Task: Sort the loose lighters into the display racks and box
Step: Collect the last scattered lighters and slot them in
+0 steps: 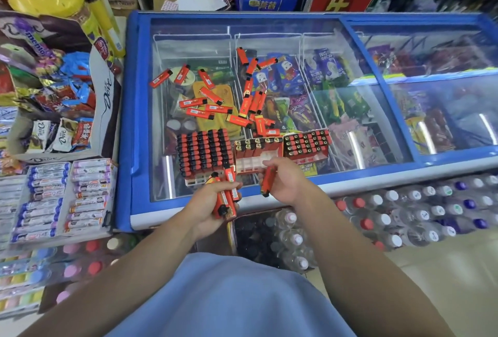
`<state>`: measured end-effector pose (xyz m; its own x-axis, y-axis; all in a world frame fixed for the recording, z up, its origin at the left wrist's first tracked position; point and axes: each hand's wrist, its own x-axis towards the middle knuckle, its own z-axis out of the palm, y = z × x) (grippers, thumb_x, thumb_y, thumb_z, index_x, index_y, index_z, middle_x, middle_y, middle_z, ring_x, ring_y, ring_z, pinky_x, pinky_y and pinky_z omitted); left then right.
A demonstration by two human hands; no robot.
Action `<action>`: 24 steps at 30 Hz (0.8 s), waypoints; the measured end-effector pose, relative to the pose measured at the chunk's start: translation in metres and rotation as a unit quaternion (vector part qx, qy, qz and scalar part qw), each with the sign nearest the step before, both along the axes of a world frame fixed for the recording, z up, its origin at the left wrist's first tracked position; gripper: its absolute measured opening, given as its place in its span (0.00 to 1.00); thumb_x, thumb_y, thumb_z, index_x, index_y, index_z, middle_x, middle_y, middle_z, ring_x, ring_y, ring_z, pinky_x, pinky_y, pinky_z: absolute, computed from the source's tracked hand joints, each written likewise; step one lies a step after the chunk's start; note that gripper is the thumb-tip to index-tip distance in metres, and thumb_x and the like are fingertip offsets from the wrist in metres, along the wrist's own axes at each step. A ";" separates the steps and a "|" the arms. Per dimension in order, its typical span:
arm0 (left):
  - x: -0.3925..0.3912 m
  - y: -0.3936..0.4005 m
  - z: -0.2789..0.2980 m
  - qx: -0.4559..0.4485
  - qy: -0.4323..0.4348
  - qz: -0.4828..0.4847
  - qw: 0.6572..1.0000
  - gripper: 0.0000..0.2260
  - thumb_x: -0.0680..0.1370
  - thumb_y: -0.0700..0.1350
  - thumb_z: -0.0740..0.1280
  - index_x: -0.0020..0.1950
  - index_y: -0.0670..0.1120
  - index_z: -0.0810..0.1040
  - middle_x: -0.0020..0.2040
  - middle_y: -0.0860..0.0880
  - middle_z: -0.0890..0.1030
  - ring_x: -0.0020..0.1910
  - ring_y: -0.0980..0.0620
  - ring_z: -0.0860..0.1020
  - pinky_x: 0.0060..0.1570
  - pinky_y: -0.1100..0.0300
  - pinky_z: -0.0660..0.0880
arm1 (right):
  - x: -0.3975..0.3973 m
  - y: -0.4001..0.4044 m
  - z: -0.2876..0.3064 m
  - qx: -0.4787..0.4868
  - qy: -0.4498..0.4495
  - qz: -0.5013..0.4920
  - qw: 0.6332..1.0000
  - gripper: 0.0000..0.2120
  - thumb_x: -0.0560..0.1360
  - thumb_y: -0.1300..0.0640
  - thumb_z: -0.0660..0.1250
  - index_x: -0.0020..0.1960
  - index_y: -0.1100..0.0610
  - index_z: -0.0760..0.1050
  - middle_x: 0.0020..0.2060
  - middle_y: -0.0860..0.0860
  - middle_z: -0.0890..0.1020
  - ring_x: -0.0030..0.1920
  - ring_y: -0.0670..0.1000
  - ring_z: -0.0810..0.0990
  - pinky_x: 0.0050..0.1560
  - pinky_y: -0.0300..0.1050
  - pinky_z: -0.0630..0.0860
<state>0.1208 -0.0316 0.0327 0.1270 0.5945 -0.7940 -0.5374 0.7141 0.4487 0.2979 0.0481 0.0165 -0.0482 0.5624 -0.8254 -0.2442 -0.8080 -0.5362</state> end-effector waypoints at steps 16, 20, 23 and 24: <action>0.012 0.008 0.000 -0.012 -0.008 -0.008 1.000 0.12 0.77 0.38 0.72 0.58 0.36 0.79 0.40 0.41 0.80 0.35 0.50 0.78 0.29 0.60 0.77 | 0.021 -0.007 0.003 0.126 -0.185 0.115 0.968 0.11 0.80 0.52 0.70 0.61 0.55 0.81 0.41 0.54 0.87 0.27 0.47 0.74 0.27 0.40 0.69; 0.014 0.006 0.000 -0.011 -0.005 -0.003 1.000 0.13 0.75 0.39 0.72 0.59 0.36 0.79 0.42 0.41 0.80 0.36 0.50 0.78 0.29 0.60 0.77 | 0.016 0.001 -0.003 0.206 -0.355 0.188 0.892 0.12 0.78 0.46 0.70 0.54 0.53 0.75 0.41 0.47 0.84 0.33 0.49 0.79 0.32 0.42 0.70; 0.016 0.004 0.001 -0.007 -0.003 -0.002 1.000 0.10 0.76 0.38 0.72 0.56 0.38 0.80 0.44 0.41 0.81 0.38 0.49 0.78 0.33 0.58 0.75 | 0.008 0.010 -0.002 0.214 -0.363 0.197 0.885 0.06 0.80 0.51 0.67 0.53 0.53 0.76 0.40 0.45 0.84 0.32 0.48 0.80 0.34 0.47 0.77; 0.017 0.003 0.002 -0.005 -0.001 -0.003 1.000 0.09 0.76 0.38 0.72 0.55 0.38 0.80 0.45 0.41 0.81 0.38 0.49 0.78 0.34 0.58 0.75 | 0.006 0.013 -0.002 0.202 -0.350 0.183 0.896 0.06 0.80 0.54 0.65 0.54 0.54 0.77 0.40 0.48 0.85 0.32 0.50 0.80 0.35 0.51 0.82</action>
